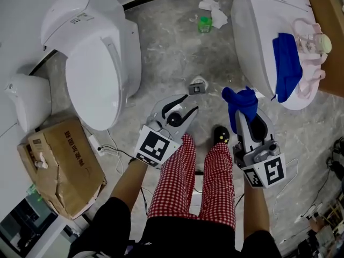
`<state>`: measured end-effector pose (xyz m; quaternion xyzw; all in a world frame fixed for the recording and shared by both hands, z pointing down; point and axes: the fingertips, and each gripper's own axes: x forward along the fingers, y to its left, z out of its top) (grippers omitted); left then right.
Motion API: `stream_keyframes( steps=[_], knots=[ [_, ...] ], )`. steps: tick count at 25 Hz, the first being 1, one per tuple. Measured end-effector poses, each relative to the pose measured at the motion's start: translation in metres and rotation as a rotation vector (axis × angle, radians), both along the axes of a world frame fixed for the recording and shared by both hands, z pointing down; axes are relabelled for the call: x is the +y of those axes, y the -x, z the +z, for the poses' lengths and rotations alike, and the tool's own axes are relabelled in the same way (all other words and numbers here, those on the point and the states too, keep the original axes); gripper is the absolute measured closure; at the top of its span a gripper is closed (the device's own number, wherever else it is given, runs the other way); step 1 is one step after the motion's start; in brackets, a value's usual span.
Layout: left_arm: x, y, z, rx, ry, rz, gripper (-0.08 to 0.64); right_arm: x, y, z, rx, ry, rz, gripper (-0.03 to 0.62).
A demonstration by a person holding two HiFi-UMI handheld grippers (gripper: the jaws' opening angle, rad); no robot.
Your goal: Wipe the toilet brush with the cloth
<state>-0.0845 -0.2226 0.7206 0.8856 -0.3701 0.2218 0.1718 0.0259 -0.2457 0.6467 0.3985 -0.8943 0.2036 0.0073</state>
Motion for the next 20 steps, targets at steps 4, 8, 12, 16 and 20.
stream_keyframes(
  steps=[4, 8, 12, 16, 20],
  knots=[
    [-0.004, 0.003, 0.011, 0.045, 0.049, -0.038, 0.413, 0.001, -0.002, 0.007, -0.004, 0.016, 0.02, 0.528],
    [-0.008, 0.005, 0.023, 0.018, 0.053, -0.032, 0.41, -0.001, -0.005, 0.012, -0.002, 0.024, 0.033, 0.528],
    [-0.008, 0.004, 0.038, -0.038, 0.048, 0.014, 0.399, -0.004, -0.008, 0.019, -0.016, 0.035, 0.059, 0.528],
    [-0.009, 0.005, 0.05, -0.037, 0.061, 0.02, 0.382, -0.005, -0.01, 0.024, -0.02, 0.045, 0.076, 0.528],
    [-0.011, 0.004, 0.061, -0.042, 0.073, 0.032, 0.374, -0.006, -0.011, 0.027, -0.026, 0.049, 0.085, 0.528]
  ],
)
